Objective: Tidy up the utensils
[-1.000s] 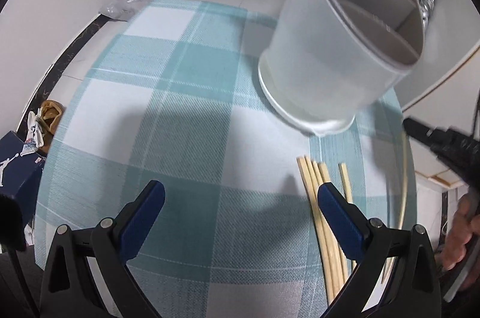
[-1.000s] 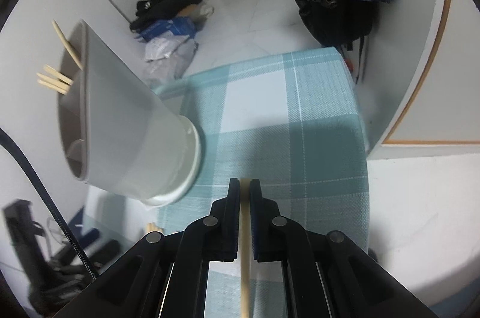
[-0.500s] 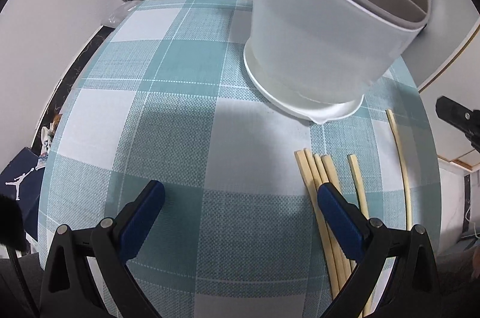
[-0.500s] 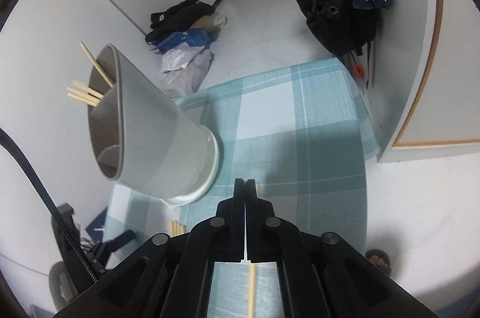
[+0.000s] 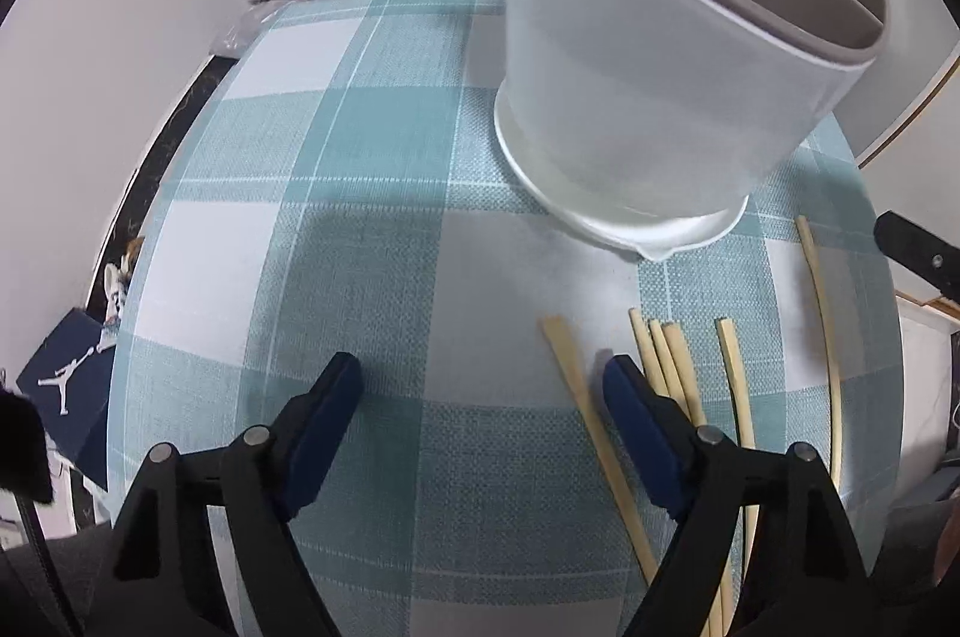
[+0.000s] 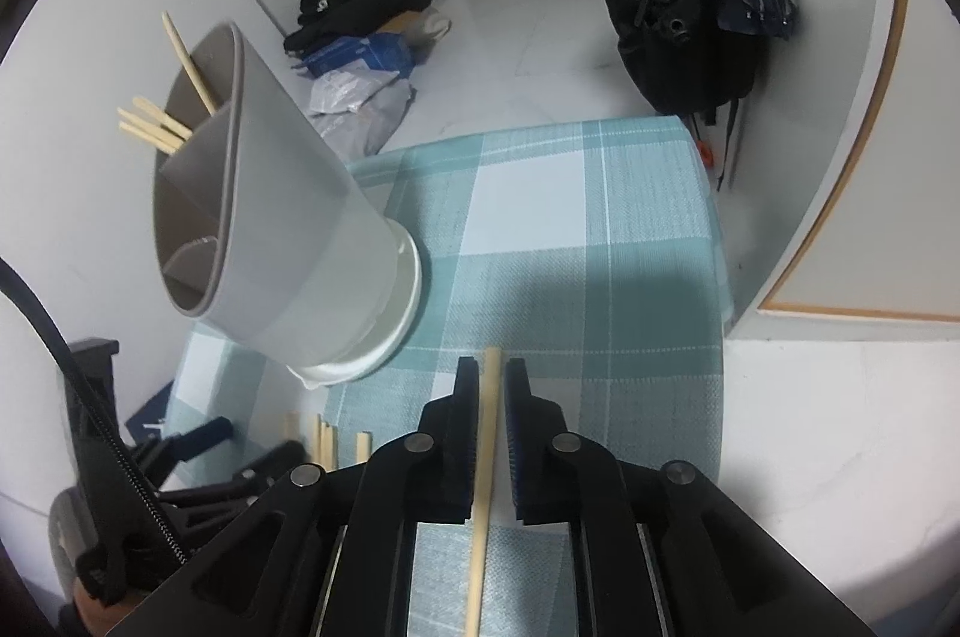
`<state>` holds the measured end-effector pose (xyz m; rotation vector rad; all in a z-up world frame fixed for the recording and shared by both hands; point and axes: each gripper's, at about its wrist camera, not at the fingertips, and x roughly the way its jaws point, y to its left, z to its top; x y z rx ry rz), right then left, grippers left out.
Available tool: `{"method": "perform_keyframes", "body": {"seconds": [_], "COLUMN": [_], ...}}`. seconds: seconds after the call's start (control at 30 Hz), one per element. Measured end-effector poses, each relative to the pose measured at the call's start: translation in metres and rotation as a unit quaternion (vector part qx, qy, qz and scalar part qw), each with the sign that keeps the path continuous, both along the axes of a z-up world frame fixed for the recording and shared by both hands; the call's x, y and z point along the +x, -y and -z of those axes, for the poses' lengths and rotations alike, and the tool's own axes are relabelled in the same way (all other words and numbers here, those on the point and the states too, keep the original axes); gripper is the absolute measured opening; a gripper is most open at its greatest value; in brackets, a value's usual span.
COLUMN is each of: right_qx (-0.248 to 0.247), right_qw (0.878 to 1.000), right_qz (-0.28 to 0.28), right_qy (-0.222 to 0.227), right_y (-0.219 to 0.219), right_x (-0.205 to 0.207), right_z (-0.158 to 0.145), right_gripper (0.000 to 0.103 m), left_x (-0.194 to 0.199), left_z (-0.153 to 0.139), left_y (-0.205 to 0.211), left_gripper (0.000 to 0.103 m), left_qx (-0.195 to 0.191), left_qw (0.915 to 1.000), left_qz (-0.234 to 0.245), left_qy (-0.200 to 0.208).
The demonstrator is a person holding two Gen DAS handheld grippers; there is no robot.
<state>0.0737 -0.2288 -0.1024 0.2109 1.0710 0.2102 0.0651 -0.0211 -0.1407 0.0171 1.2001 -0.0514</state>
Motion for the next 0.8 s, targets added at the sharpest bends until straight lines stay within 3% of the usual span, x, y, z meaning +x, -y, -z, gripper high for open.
{"method": "perform_keyframes", "body": {"seconds": [0.07,0.1,0.17,0.23,0.3,0.63,0.8], "right_qx": [-0.029,-0.043,-0.056,-0.066,-0.083,-0.160,-0.157], "right_qw": [1.000,0.999,0.998,0.998,0.996,0.985,0.986], "right_qz": [-0.001,-0.003,-0.010,-0.015,-0.018,-0.061,-0.065], "right_qy": [0.006,0.010,0.008,0.005,0.002,0.002,0.008], "right_y": [-0.005,-0.008,-0.011,-0.014,-0.019,-0.052,-0.055], "right_x": [0.000,0.000,0.001,0.003,0.006,0.015,0.018], "right_z": [0.001,0.003,0.007,0.011,0.016,0.039,0.039], "right_gripper": [0.020,0.026,0.028,0.028,0.028,0.030,0.006], "left_x": [0.003,0.004,0.003,0.003,0.004,0.015,0.014], "left_z": [0.000,-0.001,-0.003,-0.005,-0.006,-0.007,-0.020], "left_y": [-0.002,-0.003,-0.006,-0.007,-0.008,-0.029,-0.036], "left_gripper": [0.077,0.071,0.058,0.028,0.013,0.003,0.003], "left_qx": [-0.002,-0.002,-0.004,-0.007,-0.006,-0.065,-0.093], "left_qw": [1.0000,1.0000,1.0000,0.9999,1.0000,0.9973,0.9944], "left_qz": [0.002,-0.001,-0.007,-0.008,0.000,-0.033,-0.043], "left_qy": [-0.001,0.001,0.004,0.007,0.007,0.000,0.026]}}
